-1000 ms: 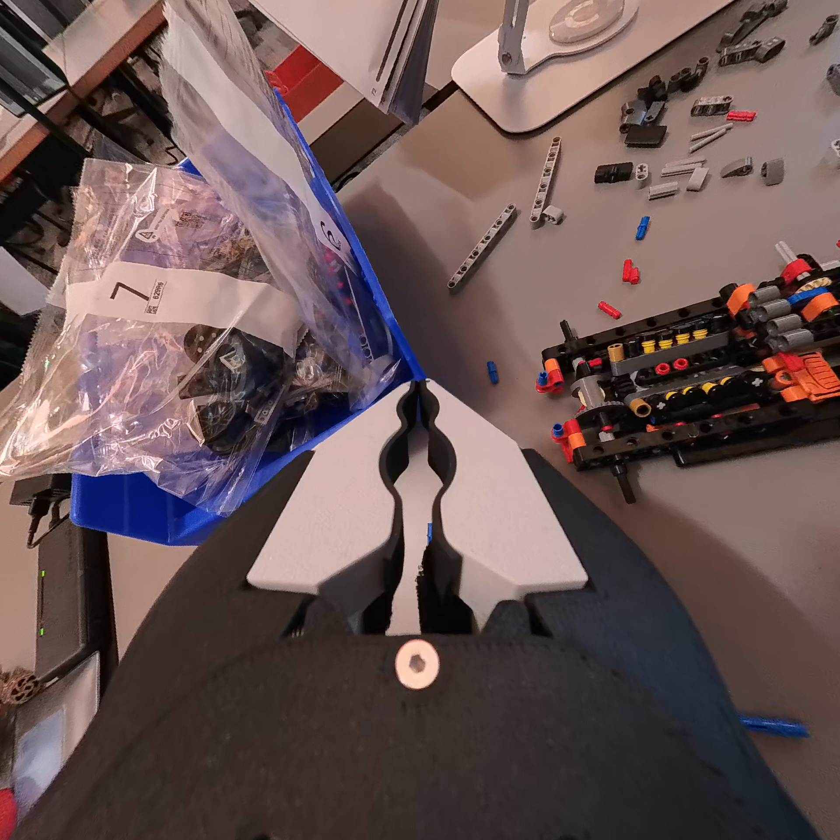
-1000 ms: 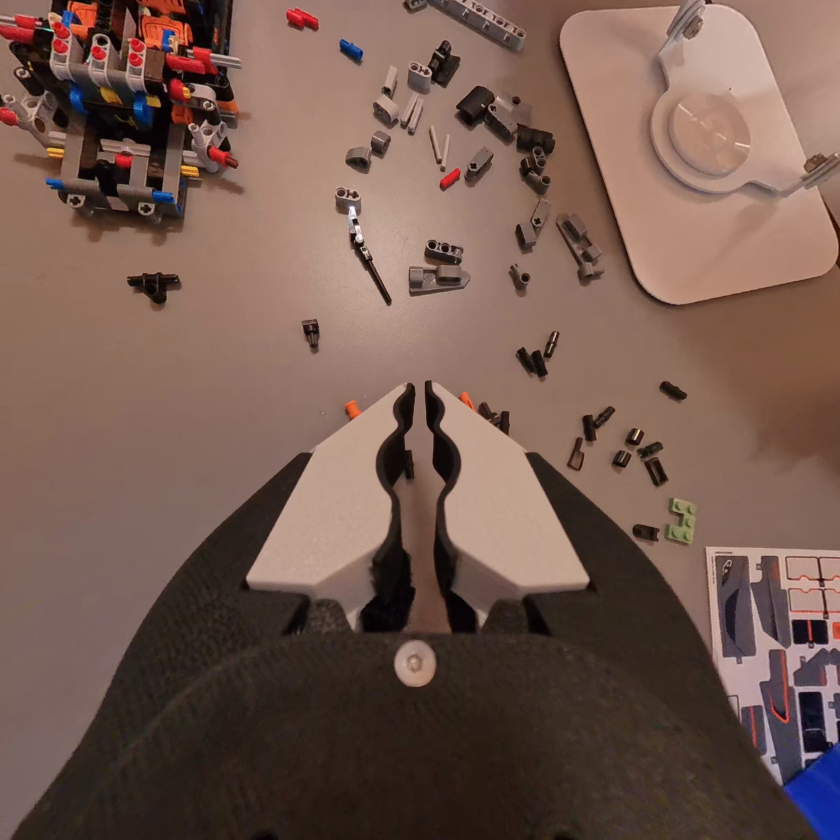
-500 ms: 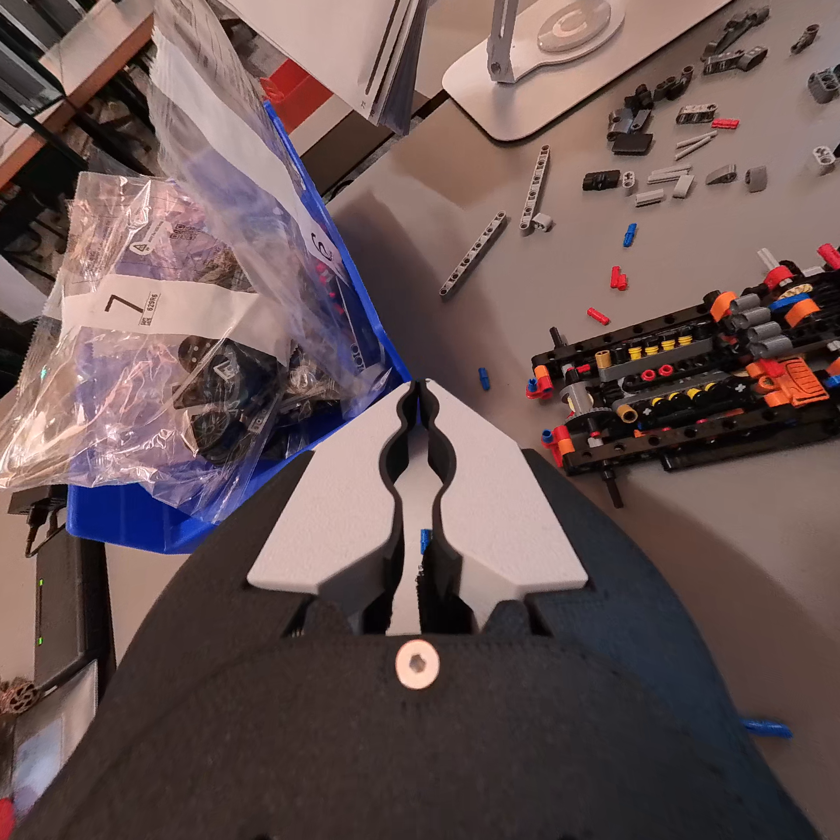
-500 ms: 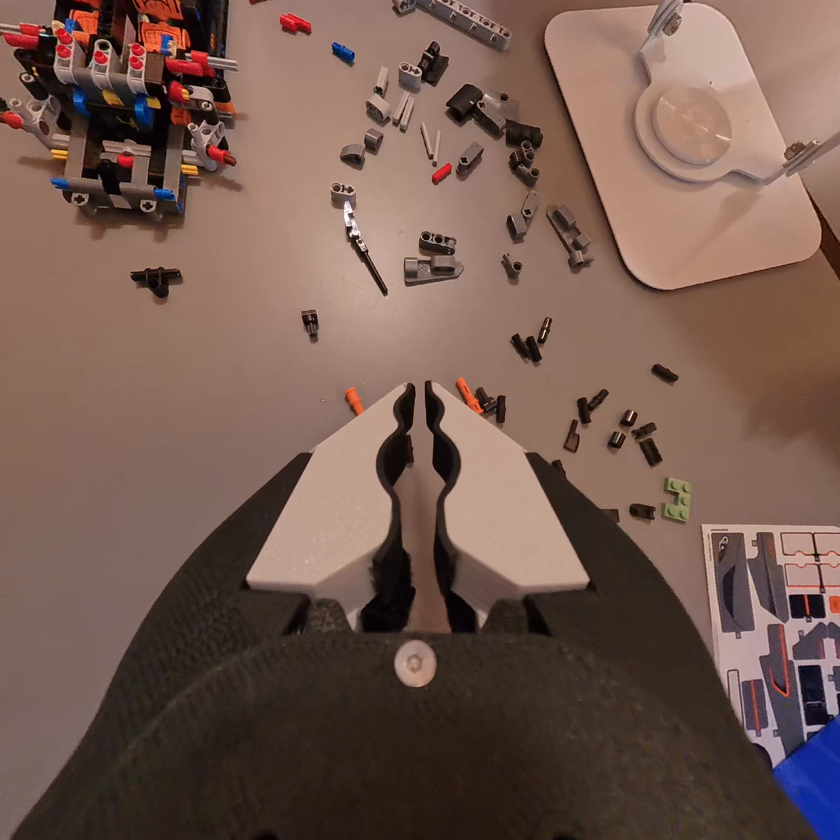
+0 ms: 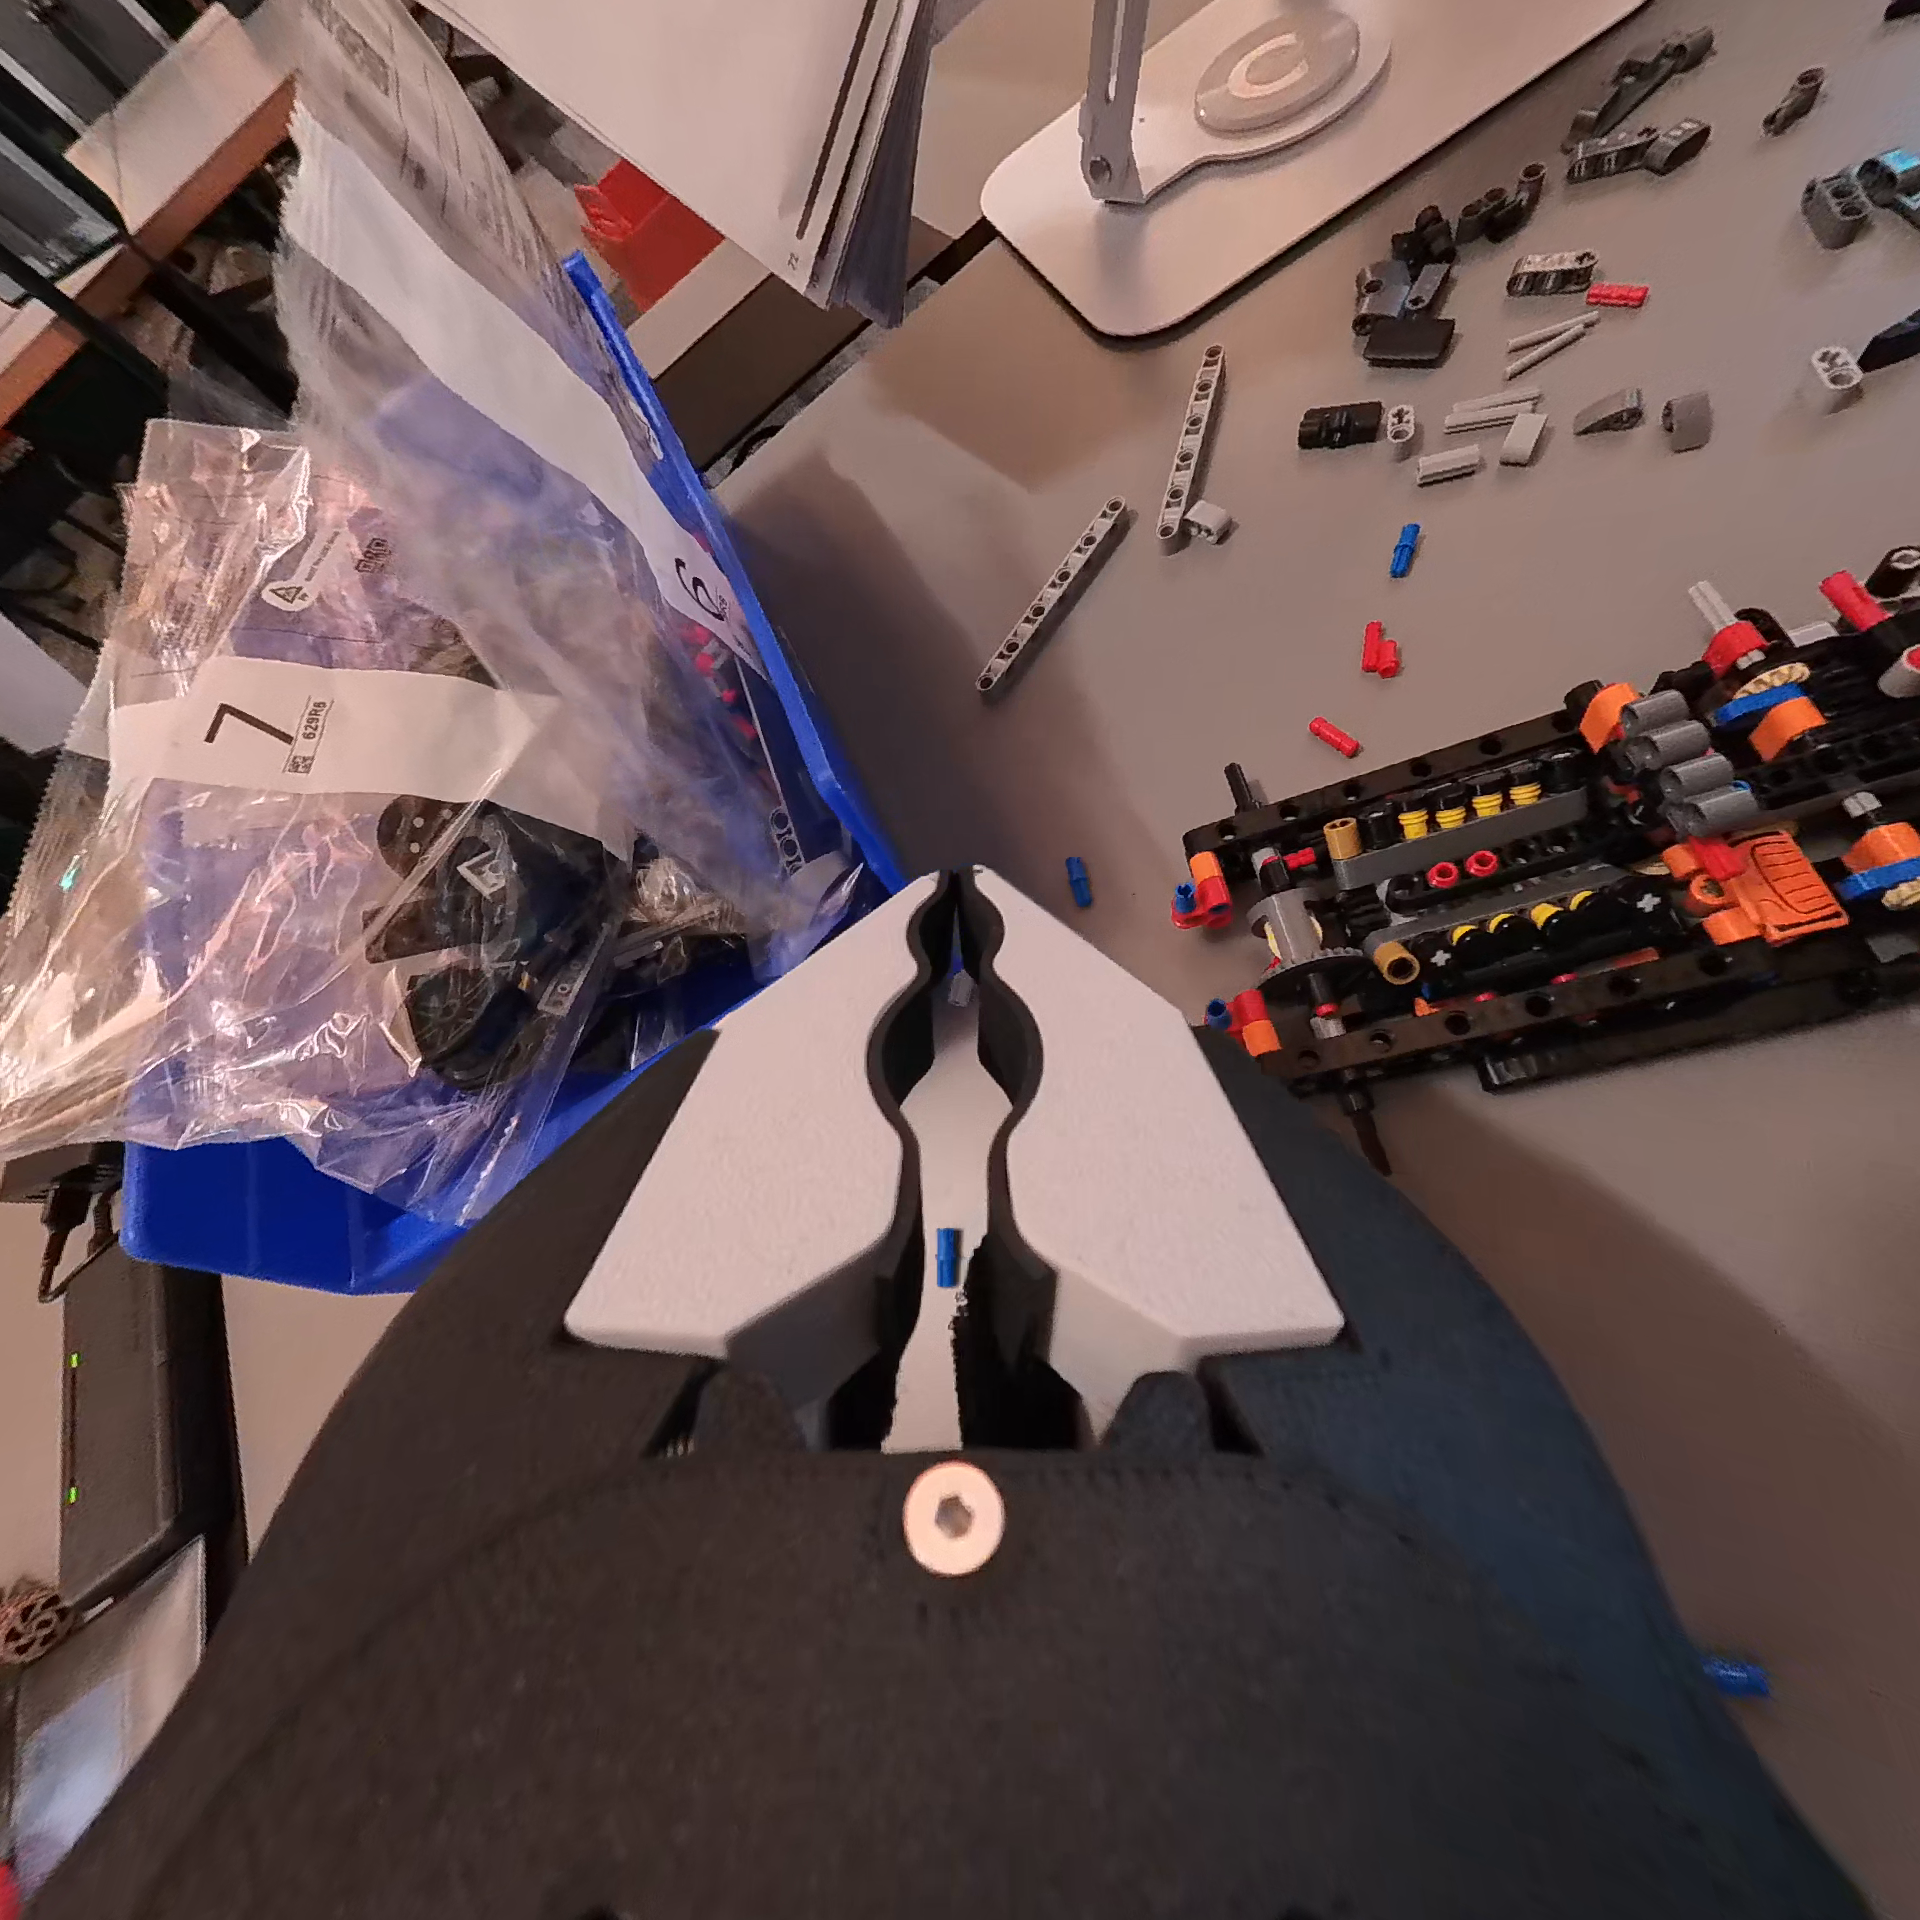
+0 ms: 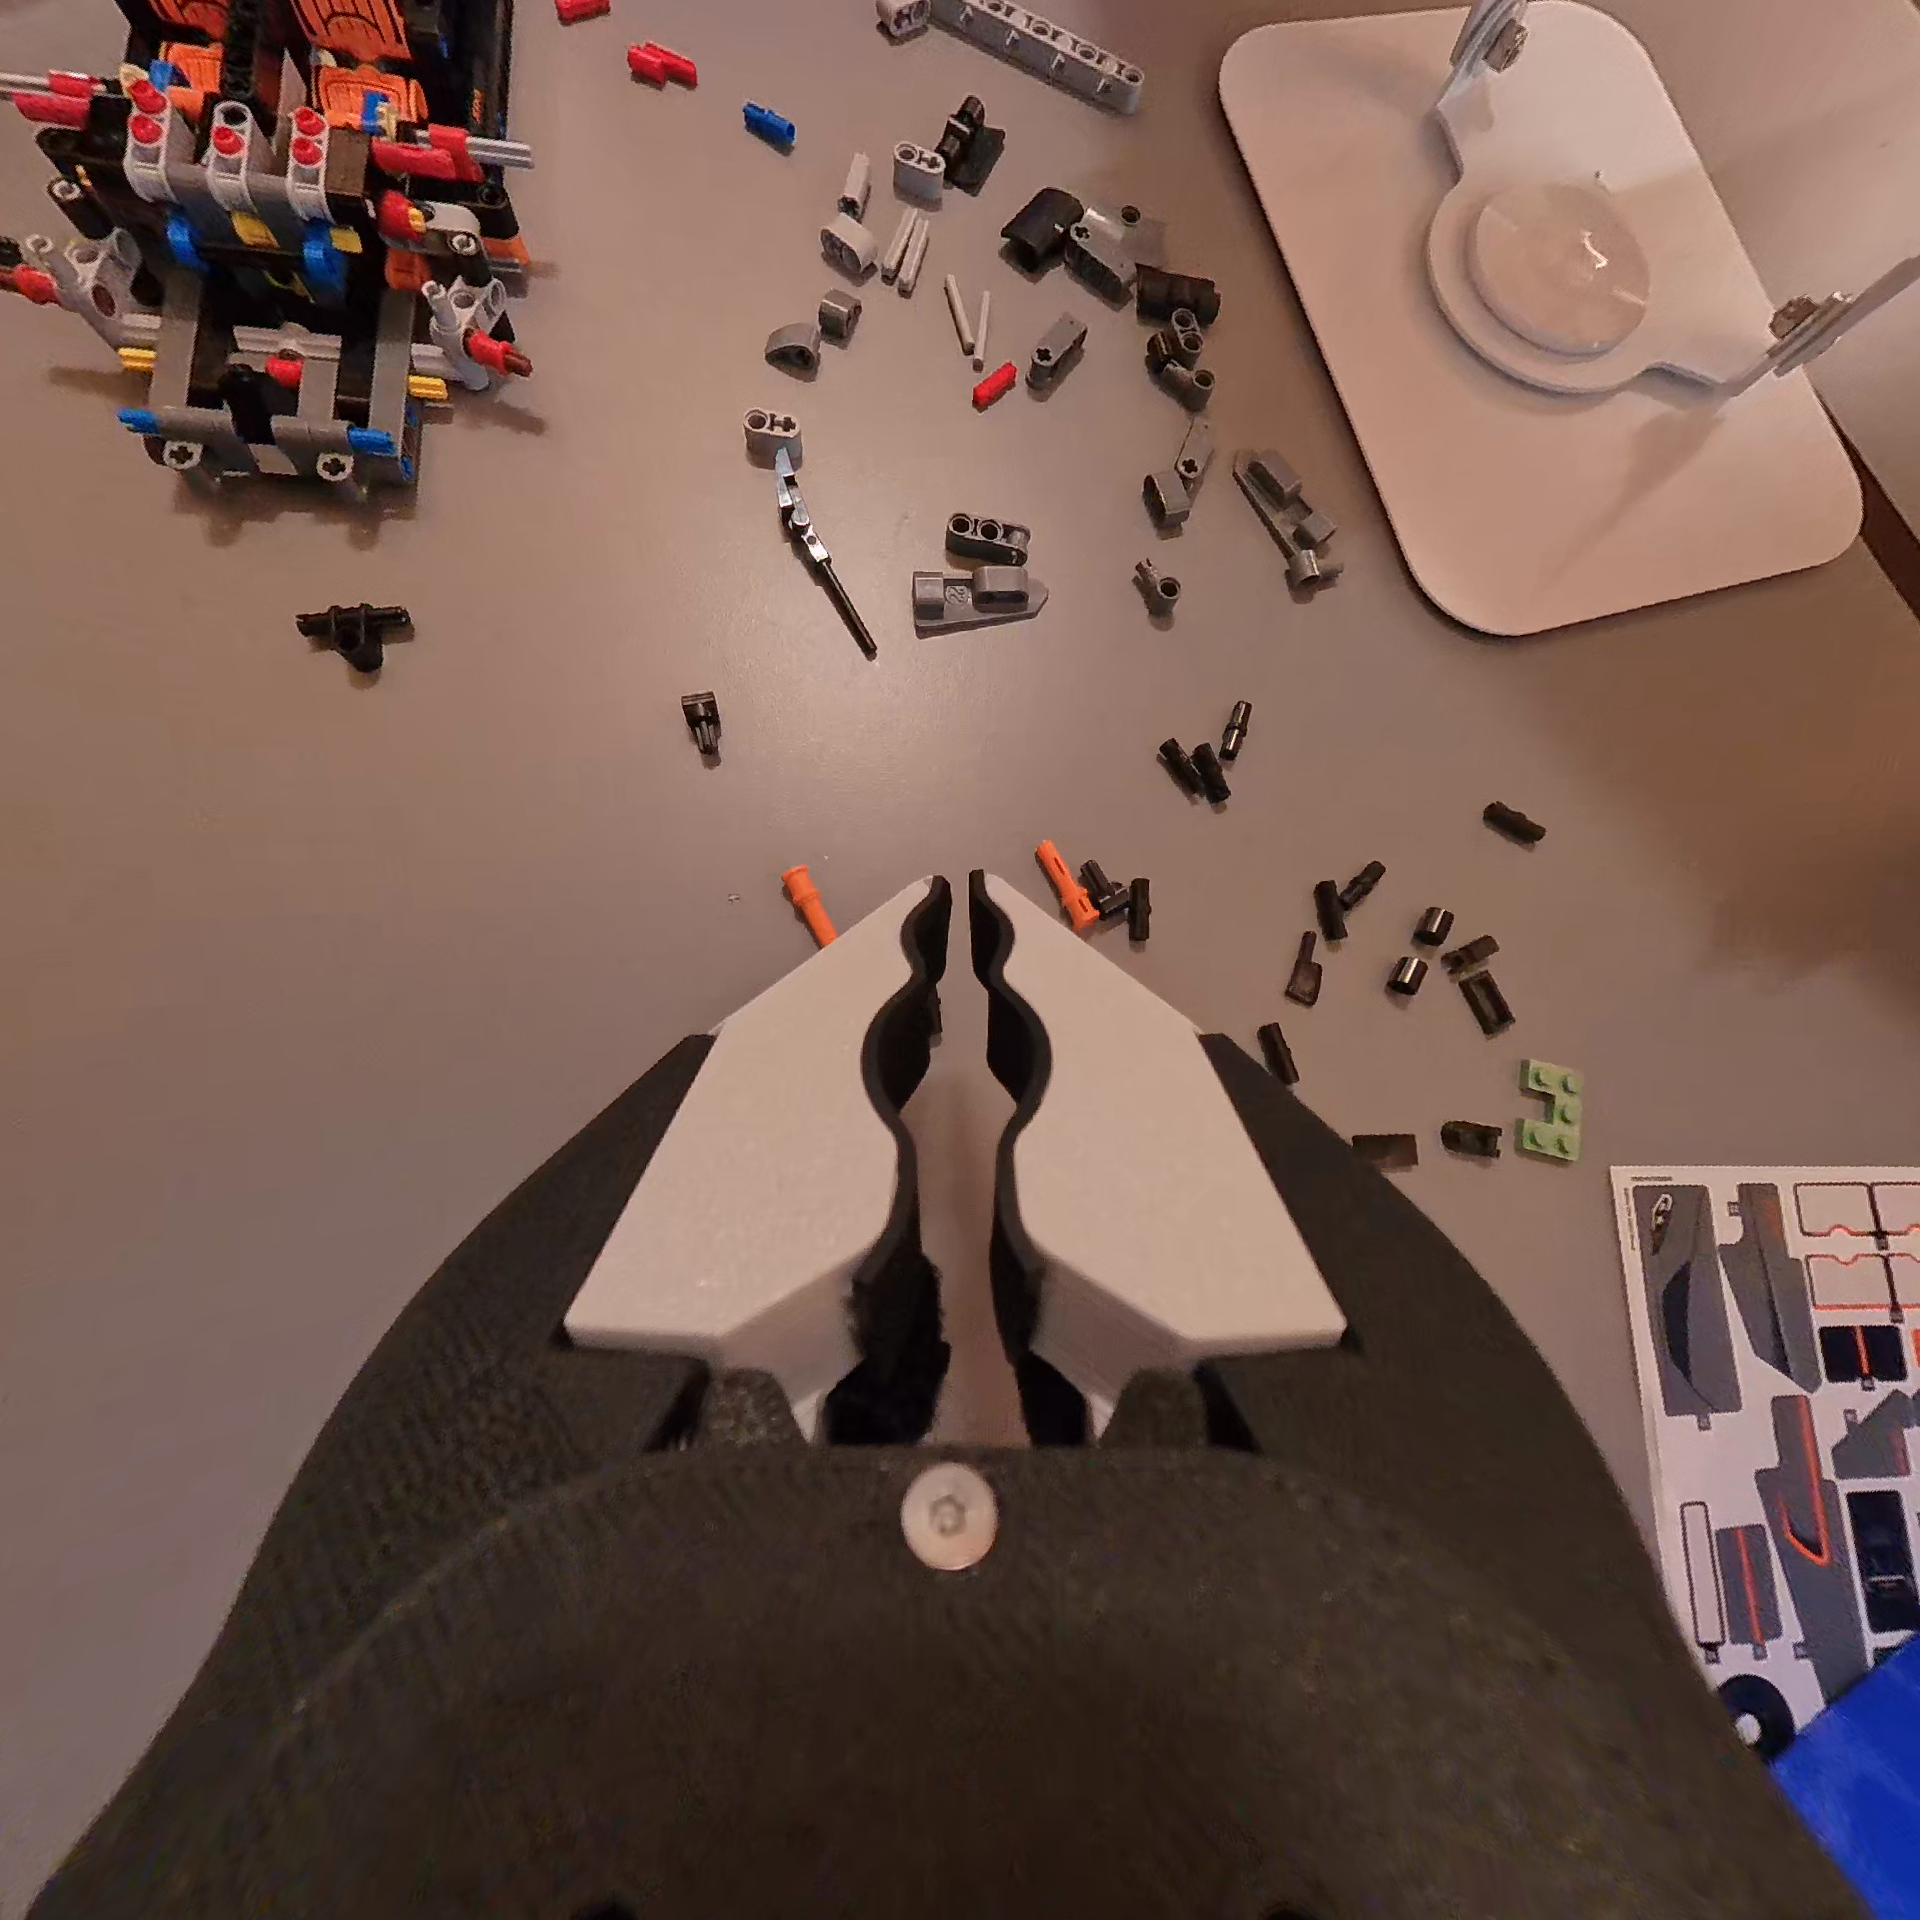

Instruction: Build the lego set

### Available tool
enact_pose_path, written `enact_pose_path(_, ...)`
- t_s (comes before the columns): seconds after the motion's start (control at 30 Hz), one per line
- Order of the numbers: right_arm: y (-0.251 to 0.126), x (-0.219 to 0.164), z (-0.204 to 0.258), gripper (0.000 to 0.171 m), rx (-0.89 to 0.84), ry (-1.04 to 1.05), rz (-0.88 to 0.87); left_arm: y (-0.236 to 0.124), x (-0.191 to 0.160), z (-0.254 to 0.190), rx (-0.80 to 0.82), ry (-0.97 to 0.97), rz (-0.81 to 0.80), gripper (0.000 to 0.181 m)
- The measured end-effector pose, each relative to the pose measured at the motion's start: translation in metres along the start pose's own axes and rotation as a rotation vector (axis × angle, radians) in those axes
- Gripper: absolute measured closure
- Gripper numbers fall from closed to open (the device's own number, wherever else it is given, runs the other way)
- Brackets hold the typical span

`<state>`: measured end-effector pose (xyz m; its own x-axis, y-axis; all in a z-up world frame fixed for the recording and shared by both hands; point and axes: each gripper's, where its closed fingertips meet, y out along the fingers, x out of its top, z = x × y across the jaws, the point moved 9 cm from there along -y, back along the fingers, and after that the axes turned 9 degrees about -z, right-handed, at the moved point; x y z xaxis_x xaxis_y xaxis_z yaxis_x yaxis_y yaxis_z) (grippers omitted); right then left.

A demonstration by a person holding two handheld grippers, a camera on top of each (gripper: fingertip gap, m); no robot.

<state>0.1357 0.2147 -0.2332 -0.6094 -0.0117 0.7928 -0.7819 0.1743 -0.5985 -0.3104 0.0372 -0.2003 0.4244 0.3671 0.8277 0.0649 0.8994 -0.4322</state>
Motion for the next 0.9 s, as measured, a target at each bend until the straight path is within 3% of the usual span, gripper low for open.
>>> enact_pose_path(0.9, -0.006, -0.005, -0.003, 0.17, -0.007, 0.031, -0.041, 0.012, 0.004, -0.014, -0.044, 0.003, 0.001, 0.181)
